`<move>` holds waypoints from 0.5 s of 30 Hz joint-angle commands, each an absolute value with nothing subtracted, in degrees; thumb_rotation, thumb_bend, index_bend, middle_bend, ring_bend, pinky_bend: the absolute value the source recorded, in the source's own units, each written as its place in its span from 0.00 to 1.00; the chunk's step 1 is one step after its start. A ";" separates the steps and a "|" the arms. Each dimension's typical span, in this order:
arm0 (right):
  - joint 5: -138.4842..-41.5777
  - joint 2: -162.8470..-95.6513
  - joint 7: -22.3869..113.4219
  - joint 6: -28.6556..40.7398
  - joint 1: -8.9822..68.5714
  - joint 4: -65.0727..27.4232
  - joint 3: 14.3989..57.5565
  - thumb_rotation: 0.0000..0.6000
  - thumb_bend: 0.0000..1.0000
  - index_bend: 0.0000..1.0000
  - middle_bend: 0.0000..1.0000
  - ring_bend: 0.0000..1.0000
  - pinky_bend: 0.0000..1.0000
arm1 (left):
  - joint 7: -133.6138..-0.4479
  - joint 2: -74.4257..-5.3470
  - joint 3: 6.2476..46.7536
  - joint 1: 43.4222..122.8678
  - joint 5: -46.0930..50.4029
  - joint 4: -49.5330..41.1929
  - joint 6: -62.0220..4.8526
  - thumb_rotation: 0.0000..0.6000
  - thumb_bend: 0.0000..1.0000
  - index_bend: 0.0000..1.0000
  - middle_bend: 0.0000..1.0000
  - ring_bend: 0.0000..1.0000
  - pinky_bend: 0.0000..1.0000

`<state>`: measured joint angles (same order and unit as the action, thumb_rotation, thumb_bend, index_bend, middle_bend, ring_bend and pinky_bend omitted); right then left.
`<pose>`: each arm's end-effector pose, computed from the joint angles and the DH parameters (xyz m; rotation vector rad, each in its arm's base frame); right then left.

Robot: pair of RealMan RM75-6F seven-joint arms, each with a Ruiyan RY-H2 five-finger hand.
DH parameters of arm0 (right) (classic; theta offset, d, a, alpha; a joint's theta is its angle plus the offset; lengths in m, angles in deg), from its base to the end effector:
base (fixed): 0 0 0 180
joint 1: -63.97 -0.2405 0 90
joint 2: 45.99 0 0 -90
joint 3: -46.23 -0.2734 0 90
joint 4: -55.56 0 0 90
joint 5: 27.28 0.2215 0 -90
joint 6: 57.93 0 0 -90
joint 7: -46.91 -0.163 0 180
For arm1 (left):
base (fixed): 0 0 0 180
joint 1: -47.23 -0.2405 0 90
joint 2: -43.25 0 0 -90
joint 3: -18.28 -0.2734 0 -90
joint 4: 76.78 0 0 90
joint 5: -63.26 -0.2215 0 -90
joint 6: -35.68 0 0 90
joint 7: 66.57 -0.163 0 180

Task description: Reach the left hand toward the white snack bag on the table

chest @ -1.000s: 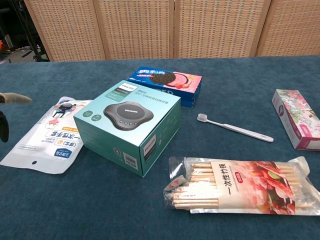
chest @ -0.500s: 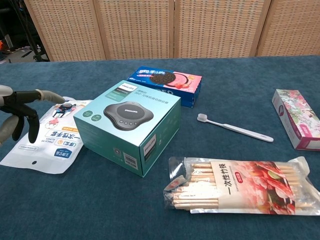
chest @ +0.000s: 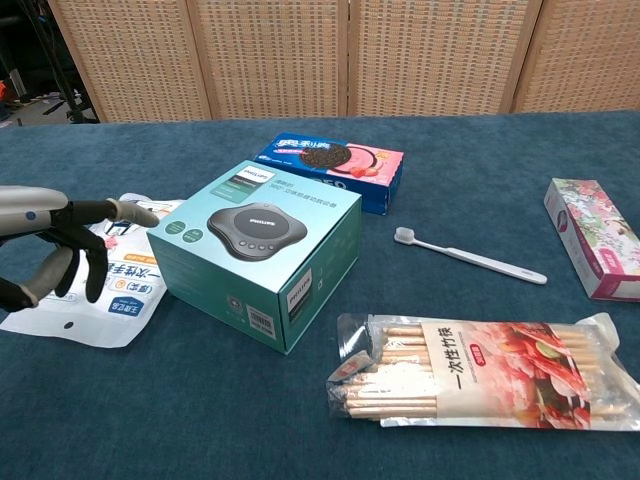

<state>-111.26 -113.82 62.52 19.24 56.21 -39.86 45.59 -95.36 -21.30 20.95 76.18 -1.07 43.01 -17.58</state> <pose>-0.3179 -0.2057 0.1034 1.5662 -0.8861 0.7102 -0.1783 0.2492 0.0409 -2.0025 -1.1369 -0.7140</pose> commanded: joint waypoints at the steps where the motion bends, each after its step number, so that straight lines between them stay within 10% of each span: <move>1: -111.20 -113.85 62.58 19.17 56.17 -39.84 45.58 1.00 0.00 0.00 0.00 0.00 0.00 | -96.73 -22.49 21.06 77.49 0.90 42.88 -17.64 1.00 0.86 0.00 0.50 0.49 0.31; 15: -111.33 -113.76 62.20 19.21 56.14 -39.80 45.62 1.00 0.00 0.00 0.00 0.00 0.00 | -100.11 -25.18 20.71 81.41 6.95 42.88 -18.77 1.00 0.86 0.00 0.50 0.49 0.31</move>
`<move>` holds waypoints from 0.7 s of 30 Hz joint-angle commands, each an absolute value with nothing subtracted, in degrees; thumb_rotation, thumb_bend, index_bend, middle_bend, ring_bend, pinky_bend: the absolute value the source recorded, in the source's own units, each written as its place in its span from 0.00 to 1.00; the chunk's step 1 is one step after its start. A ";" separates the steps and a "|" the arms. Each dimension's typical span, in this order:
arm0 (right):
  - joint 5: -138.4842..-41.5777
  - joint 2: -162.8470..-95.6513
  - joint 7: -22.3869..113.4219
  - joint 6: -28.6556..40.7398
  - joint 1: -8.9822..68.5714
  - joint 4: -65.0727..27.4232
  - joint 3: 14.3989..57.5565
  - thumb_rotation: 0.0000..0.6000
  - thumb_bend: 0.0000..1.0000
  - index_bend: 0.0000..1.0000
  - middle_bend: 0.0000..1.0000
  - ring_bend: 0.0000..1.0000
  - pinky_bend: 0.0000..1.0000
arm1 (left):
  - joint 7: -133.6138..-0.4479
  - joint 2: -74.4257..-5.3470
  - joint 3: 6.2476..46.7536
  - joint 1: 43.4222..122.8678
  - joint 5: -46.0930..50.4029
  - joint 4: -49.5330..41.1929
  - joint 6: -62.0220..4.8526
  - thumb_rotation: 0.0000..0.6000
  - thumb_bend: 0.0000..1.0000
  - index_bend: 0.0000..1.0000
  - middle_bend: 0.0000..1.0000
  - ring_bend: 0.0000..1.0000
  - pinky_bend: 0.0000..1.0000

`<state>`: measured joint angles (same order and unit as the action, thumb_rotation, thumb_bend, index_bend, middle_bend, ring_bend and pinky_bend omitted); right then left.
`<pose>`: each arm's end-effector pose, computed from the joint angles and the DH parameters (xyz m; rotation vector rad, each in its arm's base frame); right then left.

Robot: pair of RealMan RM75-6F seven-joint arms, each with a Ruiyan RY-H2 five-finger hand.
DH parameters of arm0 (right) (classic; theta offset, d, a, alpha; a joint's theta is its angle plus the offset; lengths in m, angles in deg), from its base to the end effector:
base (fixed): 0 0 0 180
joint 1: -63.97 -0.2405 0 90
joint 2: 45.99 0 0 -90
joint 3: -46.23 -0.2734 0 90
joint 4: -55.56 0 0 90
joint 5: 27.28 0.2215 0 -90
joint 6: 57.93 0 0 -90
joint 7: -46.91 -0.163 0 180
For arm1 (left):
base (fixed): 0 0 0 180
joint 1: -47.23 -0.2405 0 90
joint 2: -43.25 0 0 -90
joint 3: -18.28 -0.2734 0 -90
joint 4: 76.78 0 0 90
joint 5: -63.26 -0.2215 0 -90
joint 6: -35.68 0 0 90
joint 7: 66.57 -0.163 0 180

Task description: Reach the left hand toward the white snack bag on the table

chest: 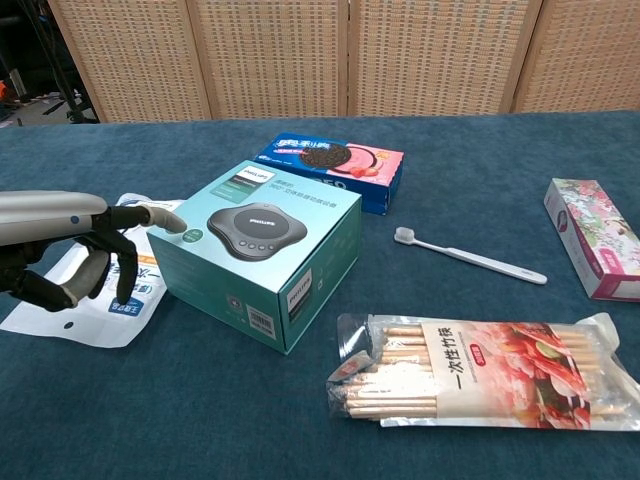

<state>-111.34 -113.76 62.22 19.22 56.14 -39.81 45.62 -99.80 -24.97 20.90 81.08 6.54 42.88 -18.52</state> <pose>-0.3178 -0.2060 0.1036 1.5670 -0.8878 0.7135 -0.1634 0.2596 0.0231 -2.0216 -1.1454 -0.6909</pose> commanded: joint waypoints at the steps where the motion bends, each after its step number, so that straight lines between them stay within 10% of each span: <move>1: -111.32 -113.76 62.20 19.21 56.14 -39.80 45.62 1.00 0.00 0.00 0.00 0.00 0.00 | -100.22 -25.27 20.64 81.56 7.18 42.87 -18.87 1.00 0.86 0.00 0.50 0.49 0.31; 21: -110.84 -113.99 62.59 18.30 55.74 -39.68 45.69 1.00 0.00 0.00 0.00 0.00 0.00 | -100.15 -25.58 18.72 83.24 8.21 43.03 -21.07 1.00 0.86 0.00 0.50 0.49 0.31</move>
